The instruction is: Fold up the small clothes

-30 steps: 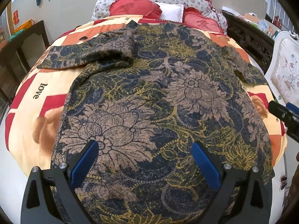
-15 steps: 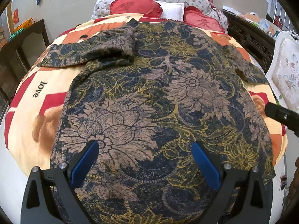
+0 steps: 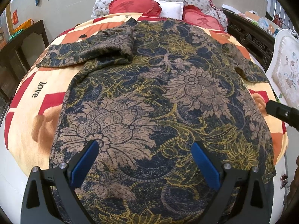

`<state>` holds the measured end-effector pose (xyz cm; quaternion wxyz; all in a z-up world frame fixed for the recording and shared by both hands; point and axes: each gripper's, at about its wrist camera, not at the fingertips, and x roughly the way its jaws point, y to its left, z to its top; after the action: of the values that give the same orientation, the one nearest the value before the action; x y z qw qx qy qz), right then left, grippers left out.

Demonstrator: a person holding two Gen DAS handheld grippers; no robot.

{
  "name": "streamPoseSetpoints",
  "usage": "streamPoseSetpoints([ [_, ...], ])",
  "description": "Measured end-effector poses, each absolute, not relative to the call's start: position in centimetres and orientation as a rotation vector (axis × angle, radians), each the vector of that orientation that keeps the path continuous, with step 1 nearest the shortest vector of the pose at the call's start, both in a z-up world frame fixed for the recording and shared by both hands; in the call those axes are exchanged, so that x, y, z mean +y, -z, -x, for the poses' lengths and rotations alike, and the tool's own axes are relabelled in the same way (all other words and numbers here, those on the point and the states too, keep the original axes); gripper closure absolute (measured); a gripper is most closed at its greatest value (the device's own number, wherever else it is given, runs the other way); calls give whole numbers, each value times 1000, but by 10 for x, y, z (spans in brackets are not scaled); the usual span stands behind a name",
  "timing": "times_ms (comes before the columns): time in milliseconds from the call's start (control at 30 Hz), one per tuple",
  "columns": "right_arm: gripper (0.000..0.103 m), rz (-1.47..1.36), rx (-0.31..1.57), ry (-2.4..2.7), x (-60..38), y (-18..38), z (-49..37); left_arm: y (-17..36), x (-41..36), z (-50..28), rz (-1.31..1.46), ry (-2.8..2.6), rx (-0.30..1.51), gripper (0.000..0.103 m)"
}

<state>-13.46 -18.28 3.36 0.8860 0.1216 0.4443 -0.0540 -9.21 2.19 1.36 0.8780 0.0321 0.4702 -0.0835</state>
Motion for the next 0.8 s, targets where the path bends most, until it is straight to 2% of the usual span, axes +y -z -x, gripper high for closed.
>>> streamPoseSetpoints([
  [800, 12, -406, 885, 134, -242, -26, 149, -14, -31, 101, -204, 205, 982, 2],
])
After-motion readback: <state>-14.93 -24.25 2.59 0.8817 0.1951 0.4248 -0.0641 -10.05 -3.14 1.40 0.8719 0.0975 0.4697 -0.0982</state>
